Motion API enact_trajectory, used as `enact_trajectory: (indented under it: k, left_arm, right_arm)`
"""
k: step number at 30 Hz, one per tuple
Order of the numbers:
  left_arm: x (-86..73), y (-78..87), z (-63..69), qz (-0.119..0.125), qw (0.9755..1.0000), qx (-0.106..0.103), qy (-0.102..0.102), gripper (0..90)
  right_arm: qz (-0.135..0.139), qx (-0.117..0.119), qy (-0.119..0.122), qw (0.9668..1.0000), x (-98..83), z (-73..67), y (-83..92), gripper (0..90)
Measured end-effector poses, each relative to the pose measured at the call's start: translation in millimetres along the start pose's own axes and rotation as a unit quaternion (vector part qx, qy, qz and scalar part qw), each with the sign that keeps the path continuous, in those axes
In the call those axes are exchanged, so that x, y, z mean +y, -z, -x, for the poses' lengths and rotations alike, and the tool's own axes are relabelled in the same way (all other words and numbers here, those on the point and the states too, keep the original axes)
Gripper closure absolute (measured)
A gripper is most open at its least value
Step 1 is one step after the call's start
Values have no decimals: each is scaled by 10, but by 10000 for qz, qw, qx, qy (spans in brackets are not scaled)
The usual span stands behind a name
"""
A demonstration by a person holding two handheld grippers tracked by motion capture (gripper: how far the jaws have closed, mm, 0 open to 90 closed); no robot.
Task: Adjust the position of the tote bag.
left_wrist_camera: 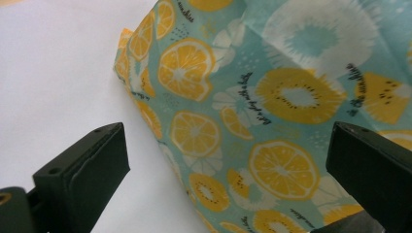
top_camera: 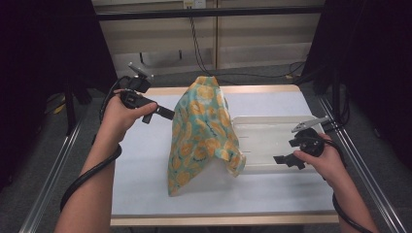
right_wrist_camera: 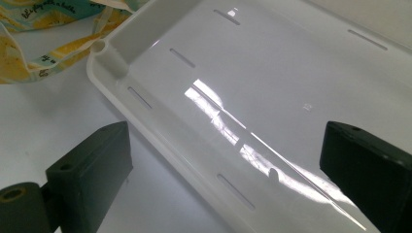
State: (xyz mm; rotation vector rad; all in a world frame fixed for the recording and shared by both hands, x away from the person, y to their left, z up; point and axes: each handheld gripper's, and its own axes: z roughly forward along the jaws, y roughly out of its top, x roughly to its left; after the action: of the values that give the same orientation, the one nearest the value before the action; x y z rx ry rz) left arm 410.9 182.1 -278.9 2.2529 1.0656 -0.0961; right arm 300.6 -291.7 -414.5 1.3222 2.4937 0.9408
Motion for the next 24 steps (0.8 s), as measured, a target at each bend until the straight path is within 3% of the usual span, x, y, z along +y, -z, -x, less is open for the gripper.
enact_trajectory:
  k: [3,8,13,20,23,24]
  left_arm:
    - [22,17,9,0,9999,-31,127,14]
    - [61,48,28,29,9998,-85,158,17]
    - [114,55,54,109,9997,-189,97,17]
    - [206,56,98,16,9999,-82,134,17]
    - [248,77,132,14,9998,-195,82,17]
    - [262,86,142,48,9998,-148,76,18]
  right_arm:
    - [21,68,10,10000,-2,1,-12,43]
    - [35,71,8,10000,2,-3,-11,43]
    - [7,70,18,10000,3,-7,-26,43]
    - [23,78,60,9999,2,-4,-28,43]
    - [21,71,62,10000,1,-2,-30,43]
    - [22,75,61,10000,1,-1,-30,43]
